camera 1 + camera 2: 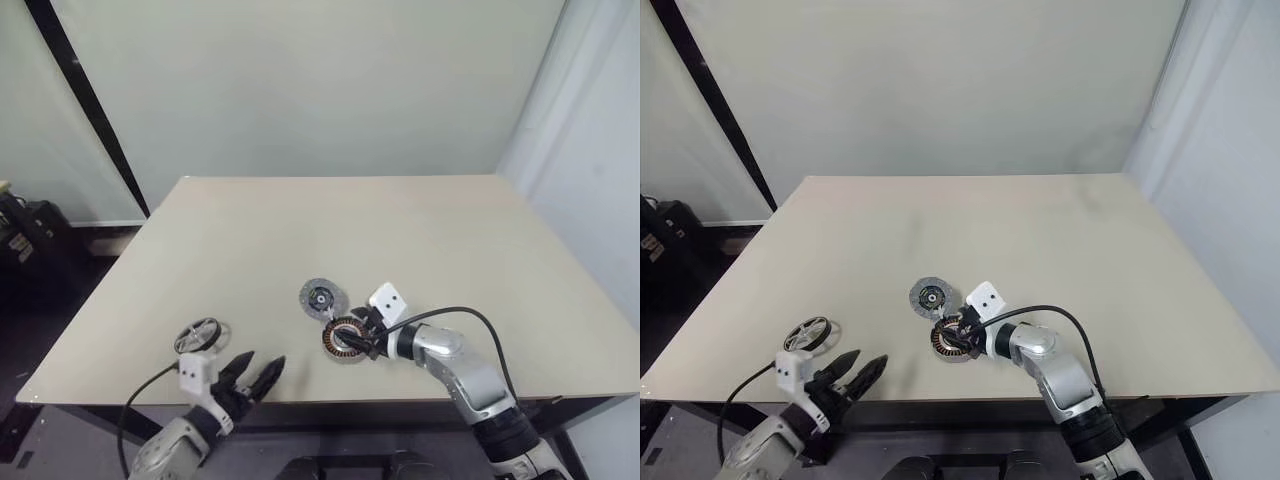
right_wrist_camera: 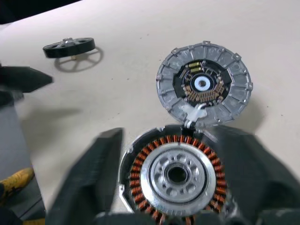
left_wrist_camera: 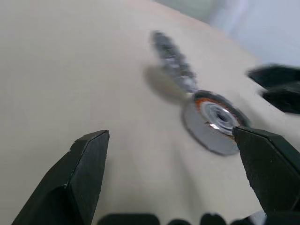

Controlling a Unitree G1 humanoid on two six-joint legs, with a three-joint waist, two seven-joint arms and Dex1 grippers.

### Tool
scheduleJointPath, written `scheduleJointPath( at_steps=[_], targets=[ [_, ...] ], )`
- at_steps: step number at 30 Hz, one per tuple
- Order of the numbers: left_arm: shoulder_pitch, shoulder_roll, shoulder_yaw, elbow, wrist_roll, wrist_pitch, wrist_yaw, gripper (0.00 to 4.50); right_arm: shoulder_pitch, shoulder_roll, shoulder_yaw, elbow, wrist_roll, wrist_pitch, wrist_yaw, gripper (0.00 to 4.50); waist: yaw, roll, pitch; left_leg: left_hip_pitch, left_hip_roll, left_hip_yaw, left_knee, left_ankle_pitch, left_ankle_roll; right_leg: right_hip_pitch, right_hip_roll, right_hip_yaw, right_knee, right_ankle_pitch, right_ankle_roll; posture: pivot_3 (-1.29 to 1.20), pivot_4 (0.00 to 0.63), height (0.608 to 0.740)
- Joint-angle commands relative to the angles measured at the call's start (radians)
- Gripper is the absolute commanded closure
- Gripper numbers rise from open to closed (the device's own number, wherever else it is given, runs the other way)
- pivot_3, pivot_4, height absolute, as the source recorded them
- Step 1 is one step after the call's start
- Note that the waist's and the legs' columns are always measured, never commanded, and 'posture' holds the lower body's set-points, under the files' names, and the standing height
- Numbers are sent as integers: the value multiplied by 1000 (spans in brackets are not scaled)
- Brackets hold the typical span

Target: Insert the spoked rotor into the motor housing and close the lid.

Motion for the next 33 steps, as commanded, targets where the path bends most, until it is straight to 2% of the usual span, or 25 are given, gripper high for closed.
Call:
scheduleJointPath(
  at_steps=[1, 13, 20, 33],
  targets=[
    [16, -35, 67, -54, -105, 46, 60, 0, 12, -21, -31, -76, 37, -43, 32, 21, 0, 0, 0, 0, 0, 0, 0, 0, 0, 0, 0, 0, 0, 0, 0, 0, 0, 740],
    [-62, -121, 240, -10, -365, 150, 260, 0, 74, -81, -46, -91, 50, -127, 66, 21, 0, -2, 0, -2, 0, 0, 3, -1, -1, 0, -1, -2, -2, 0, 0, 0, 0, 740],
    [-160, -135, 326, 79, -444, 152, 388, 0, 89, -84, -57, -101, 44, -132, 47, 21, 0, -2, 0, -1, 0, 0, 2, -1, -1, 0, 0, -2, -1, 0, 0, 0, 0, 740],
    [-285, -144, 383, 213, -421, 89, 499, 0, 108, -99, -89, -126, 44, -127, 18, 21, 0, -5, 0, -1, -1, 0, 3, -1, -1, 1, 0, -1, -2, 0, 0, 0, 0, 740]
  ],
)
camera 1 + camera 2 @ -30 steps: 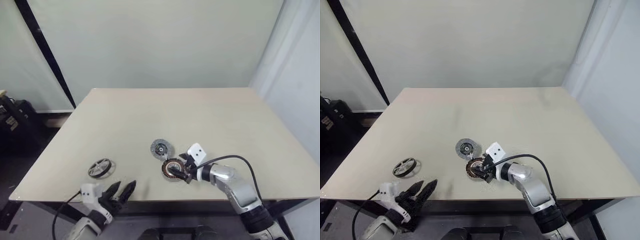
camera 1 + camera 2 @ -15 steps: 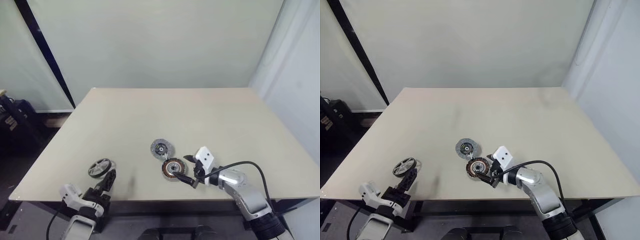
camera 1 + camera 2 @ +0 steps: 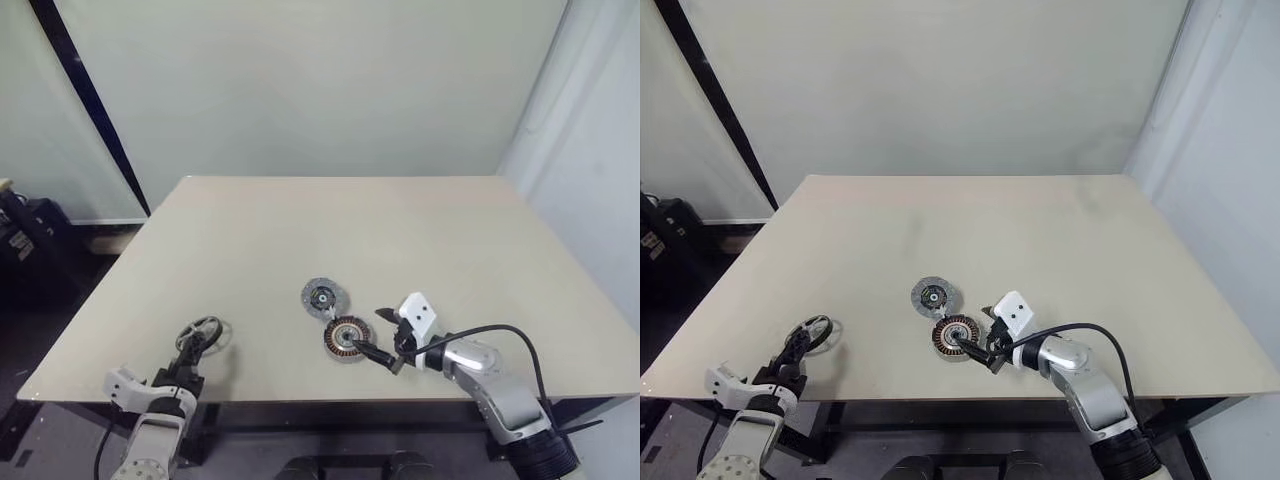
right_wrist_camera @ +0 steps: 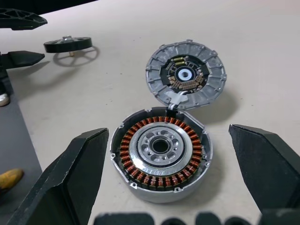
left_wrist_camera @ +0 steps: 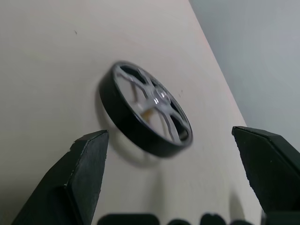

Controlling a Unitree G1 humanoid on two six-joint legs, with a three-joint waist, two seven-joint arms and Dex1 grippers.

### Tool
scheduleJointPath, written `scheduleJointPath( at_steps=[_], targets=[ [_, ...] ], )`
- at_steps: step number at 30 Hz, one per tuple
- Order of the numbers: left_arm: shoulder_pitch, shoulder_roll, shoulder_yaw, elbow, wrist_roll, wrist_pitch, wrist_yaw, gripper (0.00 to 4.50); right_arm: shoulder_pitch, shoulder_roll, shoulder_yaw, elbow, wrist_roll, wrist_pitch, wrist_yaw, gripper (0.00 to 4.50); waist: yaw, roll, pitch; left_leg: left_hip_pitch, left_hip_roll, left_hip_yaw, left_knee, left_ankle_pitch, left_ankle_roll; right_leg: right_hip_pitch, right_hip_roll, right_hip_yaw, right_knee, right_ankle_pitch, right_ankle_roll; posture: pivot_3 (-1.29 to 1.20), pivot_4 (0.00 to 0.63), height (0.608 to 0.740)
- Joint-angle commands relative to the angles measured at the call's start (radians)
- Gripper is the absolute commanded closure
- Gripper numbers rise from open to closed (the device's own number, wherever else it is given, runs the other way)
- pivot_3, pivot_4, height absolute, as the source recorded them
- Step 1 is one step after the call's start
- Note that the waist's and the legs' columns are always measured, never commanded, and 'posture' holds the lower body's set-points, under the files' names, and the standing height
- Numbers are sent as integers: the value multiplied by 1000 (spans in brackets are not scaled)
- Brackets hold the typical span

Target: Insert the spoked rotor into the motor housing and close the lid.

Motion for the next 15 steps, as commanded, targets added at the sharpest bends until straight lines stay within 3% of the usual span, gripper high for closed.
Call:
scheduleJointPath(
  at_steps=[1, 3, 6, 15],
  targets=[
    [-38, 5, 15, 9, 13, -34, 5, 0, -1, -7, -26, -53, 8, -14, -13, 21, 0, 0, 0, 0, 0, 0, 0, 0, 0, 0, 0, 0, 0, 0, 0, 0, 0, 740],
    [-54, 5, 19, 19, 14, -44, 7, 0, 1, -9, -27, -56, 9, -13, -15, 21, 0, 0, 0, 0, 0, 0, 0, 0, 0, 0, 0, 0, 0, 0, 0, 0, 0, 740],
    [-93, 5, 28, 48, 17, -64, 24, 632, 3, -11, -31, -57, 10, -14, -23, 0, 0, 0, 0, 0, 0, 0, 0, 0, 0, 0, 0, 0, 0, 0, 0, 0, 0, 740],
    [-121, 7, 23, 70, 21, -49, 35, 3875, 11, -11, -43, -65, 11, -13, -44, 0, 0, -1, 0, 0, 0, 0, 0, 0, 0, 1, 0, 0, 0, 0, 0, 0, 0, 740]
  ],
)
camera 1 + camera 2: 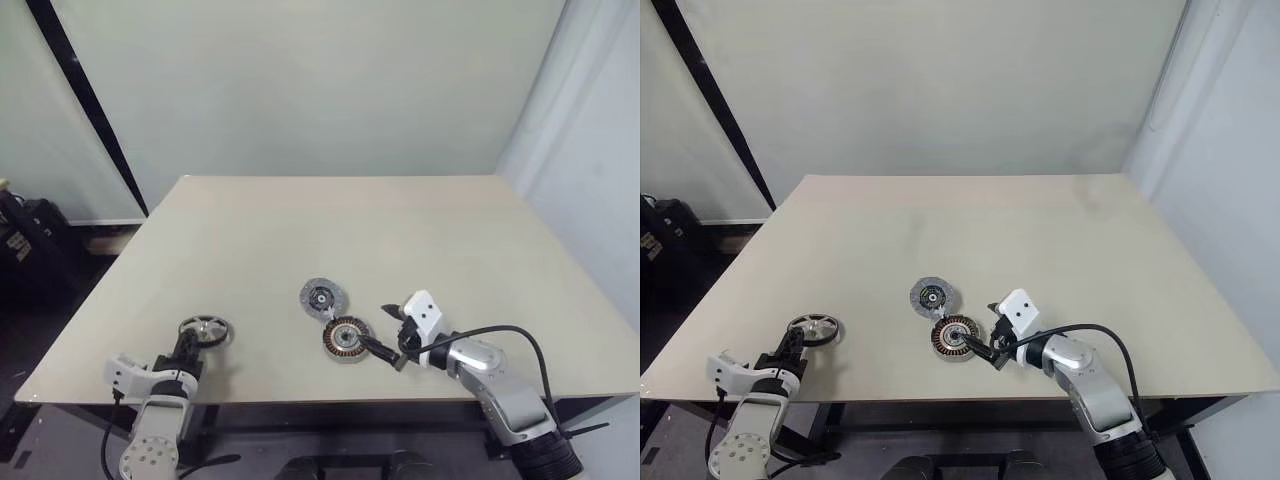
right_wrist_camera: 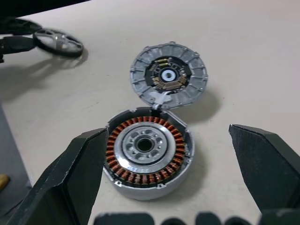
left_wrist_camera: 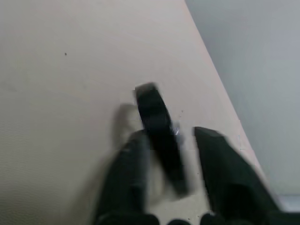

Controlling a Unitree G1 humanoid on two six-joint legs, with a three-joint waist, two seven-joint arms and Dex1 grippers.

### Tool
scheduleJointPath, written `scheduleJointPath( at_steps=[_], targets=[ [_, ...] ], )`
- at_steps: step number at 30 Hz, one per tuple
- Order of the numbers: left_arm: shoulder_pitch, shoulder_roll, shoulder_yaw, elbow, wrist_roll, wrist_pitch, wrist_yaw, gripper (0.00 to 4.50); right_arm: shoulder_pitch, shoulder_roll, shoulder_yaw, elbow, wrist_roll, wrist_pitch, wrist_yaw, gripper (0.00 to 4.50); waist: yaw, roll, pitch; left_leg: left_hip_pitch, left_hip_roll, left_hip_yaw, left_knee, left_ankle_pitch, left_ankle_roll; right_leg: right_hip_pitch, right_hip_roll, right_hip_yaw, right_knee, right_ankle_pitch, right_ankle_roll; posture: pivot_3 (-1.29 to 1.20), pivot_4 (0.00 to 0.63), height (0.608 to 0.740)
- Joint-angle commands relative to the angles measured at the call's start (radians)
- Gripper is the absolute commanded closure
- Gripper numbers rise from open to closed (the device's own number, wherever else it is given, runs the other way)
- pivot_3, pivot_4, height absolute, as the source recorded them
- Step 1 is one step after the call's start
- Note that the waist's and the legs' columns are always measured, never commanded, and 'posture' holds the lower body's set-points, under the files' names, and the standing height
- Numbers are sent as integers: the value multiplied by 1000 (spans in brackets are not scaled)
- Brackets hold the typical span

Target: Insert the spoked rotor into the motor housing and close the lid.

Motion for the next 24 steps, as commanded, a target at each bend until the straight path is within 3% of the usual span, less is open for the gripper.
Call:
scheduleJointPath(
  at_steps=[1, 5, 9, 14, 24],
  targets=[
    [-21, 6, 14, -13, -22, 8, 5, 4197, -2, -1, -27, -48, 11, -13, -13, 0, 0, 0, 0, 0, 0, 0, 0, 0, 0, 0, 0, 0, 0, 0, 0, 0, 0, 740],
    [-18, -5, 33, -38, -107, 47, -23, 4258, 3, -4, -29, -51, 11, -14, -17, 0, 0, -1, 0, 0, 0, 0, 0, 0, 0, 0, 0, 0, 0, 0, 0, 0, 0, 740],
    [7, -10, 51, -86, -282, 146, -90, 4258, 18, -14, -45, -51, 25, -5, -16, 0, 0, -2, 0, 0, 0, 0, 0, 0, 0, 0, 0, 0, 0, 0, 0, 0, 0, 740],
    [32, -13, 27, -131, -431, 242, -118, 4258, 90, -34, -104, -64, 113, 13, 39, 0, 0, -2, 0, 0, 0, -1, 0, 0, 0, -1, 0, 0, 0, 0, 0, 0, 0, 740],
    [11, -9, -57, -143, -549, 340, -109, 4258, 210, 27, -134, 66, 132, -222, 84, 0, -1, -3, 1, 0, 1, 0, 1, -1, -1, -1, 0, 0, -1, 0, 0, 0, 0, 740]
  ],
)
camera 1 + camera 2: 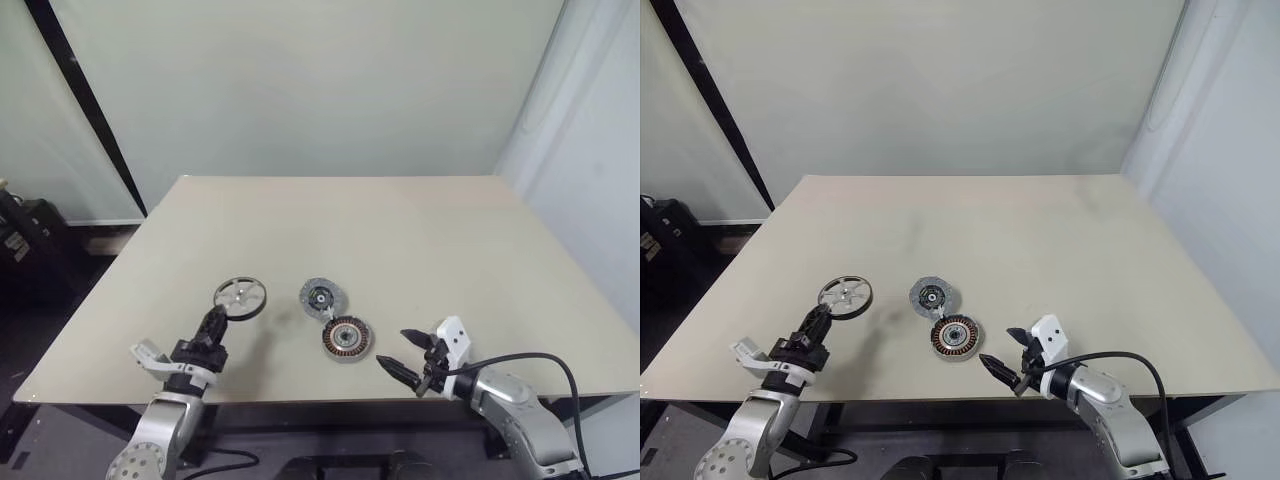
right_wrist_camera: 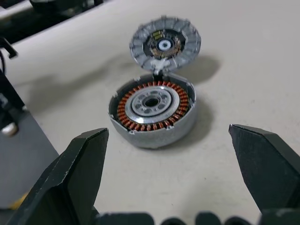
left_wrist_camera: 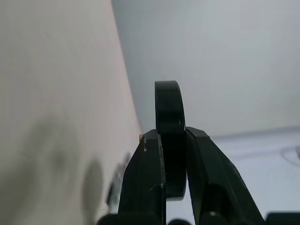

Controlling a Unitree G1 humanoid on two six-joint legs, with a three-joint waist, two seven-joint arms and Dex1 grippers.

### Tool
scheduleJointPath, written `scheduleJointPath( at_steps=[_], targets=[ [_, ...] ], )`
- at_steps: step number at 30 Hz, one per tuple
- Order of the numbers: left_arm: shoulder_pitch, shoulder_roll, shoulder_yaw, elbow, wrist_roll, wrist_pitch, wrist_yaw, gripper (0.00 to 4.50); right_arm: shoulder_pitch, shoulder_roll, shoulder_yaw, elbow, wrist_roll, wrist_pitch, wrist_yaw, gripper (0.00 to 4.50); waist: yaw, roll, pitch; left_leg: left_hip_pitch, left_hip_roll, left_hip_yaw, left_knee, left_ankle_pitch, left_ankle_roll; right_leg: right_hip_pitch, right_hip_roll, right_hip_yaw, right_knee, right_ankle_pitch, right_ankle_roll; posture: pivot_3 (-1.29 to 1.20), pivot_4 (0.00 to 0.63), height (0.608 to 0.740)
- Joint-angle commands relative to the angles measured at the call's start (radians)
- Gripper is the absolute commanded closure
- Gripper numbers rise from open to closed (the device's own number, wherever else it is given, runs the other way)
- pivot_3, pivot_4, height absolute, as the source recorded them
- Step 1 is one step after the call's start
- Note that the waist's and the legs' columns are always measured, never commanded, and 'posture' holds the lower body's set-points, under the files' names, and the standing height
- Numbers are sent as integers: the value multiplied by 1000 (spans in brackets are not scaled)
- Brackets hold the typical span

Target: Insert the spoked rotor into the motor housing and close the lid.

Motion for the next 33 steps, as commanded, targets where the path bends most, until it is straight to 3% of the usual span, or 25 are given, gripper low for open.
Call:
scheduleJointPath(
  at_steps=[1, 13, 25, 33],
  targets=[
    [-28, 6, -37, -33, -47, 27, 0, 4258, 5, 34, -28, 44, 8, -124, 1, 0, 0, 0, 0, 0, 0, 0, 0, 0, 0, 0, 0, 0, 0, 0, 0, 0, 0, 740],
    [-86, -30, -177, 37, -70, 112, 36, 4258, 4, 116, -28, 289, -42, -418, -7, 0, 0, 0, 0, -1, -1, 0, -1, 0, 0, 1, 0, 0, 0, 0, 0, 0, 0, 740],
    [-129, -38, -274, 155, -10, 206, 29, 4258, 29, 108, -28, 336, -95, -488, -35, 0, 0, 1, 0, -1, -1, 0, -1, 0, 0, 1, 0, 1, 0, 0, 0, 0, 0, 740],
    [-176, -30, -303, 272, 126, 217, -40, 4258, 37, 98, -26, 321, -101, -489, -45, 0, 0, 2, 0, 0, -1, 0, 0, 0, 0, 1, 0, 1, 0, 0, 0, 0, 0, 740]
  ],
)
